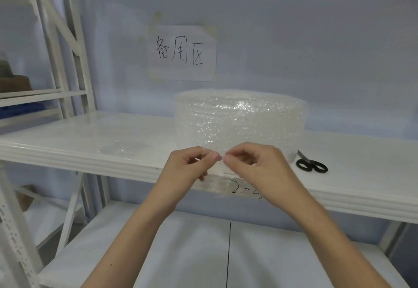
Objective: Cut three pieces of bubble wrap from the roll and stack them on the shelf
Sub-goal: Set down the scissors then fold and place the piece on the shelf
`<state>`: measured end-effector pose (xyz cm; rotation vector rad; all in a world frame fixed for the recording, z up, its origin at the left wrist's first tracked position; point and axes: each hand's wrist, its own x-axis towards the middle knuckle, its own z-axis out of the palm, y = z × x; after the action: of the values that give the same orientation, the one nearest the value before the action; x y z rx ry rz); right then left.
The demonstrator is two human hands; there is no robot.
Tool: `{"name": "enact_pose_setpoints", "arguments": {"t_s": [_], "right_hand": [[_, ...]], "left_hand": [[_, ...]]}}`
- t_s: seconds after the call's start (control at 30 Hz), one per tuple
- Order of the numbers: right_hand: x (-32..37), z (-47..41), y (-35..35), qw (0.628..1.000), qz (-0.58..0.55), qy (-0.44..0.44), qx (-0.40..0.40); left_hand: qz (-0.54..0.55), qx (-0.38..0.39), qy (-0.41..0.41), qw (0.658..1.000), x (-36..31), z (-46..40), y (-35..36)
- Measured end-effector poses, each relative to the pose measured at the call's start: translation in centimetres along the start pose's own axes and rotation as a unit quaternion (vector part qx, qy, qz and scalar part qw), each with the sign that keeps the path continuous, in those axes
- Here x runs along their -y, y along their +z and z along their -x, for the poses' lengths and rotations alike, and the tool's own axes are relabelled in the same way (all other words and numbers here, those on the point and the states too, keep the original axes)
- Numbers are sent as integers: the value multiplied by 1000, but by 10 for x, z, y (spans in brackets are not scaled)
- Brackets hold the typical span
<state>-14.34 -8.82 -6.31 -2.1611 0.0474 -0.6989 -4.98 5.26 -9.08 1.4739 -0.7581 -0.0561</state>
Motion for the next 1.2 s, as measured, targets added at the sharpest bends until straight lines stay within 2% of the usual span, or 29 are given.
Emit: {"name": "enact_pose_setpoints", "arguments": {"t_s": [0.27, 0.47, 0.67, 0.83, 1.03, 1.2], "right_hand": [[7, -22, 42, 986, -153, 34, 63], [4, -35, 64, 970, -228, 73, 43], [3, -45, 81, 960, -254, 93, 68], [3, -52, 90, 957, -271, 72, 69], [3, -56, 99, 951, -299, 36, 71], [0, -57, 100, 950, -304, 23, 68]], "left_hand": [[8, -43, -1, 999, 5, 5, -37], [48, -74, -24, 996, 12, 6, -58], [39, -104, -23, 994, 19, 2, -70], [40, -110, -32, 993, 23, -2, -77], [138, -100, -69, 983, 27, -3, -80], [148, -83, -63, 983, 29, -5, -82]]}}
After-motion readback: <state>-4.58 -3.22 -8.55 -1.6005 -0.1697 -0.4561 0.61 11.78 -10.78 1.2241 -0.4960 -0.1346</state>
